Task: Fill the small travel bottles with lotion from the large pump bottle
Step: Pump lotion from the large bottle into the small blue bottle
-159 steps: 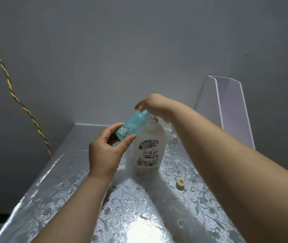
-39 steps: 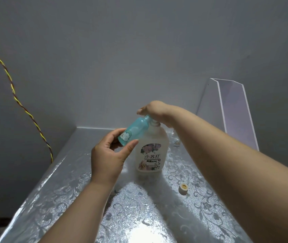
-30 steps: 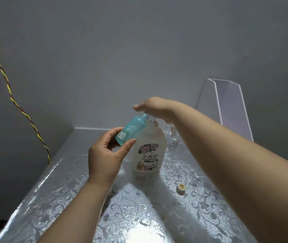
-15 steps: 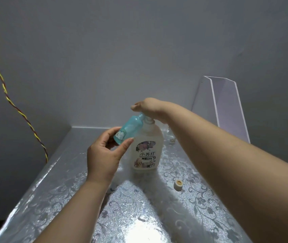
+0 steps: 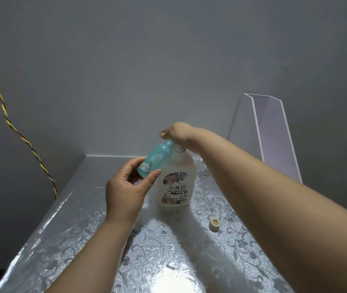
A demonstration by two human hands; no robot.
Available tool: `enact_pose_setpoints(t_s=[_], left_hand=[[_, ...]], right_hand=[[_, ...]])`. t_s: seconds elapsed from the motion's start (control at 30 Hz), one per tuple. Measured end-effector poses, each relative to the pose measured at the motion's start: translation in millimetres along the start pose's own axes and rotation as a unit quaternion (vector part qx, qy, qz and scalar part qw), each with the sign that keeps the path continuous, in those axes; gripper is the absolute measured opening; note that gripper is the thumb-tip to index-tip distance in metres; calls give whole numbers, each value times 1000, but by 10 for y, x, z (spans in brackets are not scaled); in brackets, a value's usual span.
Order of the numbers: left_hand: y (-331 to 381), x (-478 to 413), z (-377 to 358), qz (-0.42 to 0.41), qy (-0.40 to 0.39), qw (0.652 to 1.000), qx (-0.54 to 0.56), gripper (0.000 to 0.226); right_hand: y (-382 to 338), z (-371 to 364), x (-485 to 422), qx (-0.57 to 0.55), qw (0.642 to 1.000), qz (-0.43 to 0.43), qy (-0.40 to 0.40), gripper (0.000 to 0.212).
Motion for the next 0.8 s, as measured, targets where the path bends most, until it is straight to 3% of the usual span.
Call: enact_pose_setpoints(t_s=[0.37, 0.8], left_hand=[[41, -6, 12, -9, 5, 1000, -9, 35], [9, 7, -6, 2, -2, 1000, -19, 37]], right_hand=[[-19, 71, 85, -23, 998, 20, -47, 52], [-26, 14, 57, 40, 999, 1, -5, 41]])
Point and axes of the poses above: each hand's wrist, its own x-axis away from the middle knuckle, its own z-axis out of the back of the hand, y = z × x, the point moved 10 cm from there along -x, towards the middle knuckle, and after that the axes turned 10 degrees about -y, right-handed, at the moved point
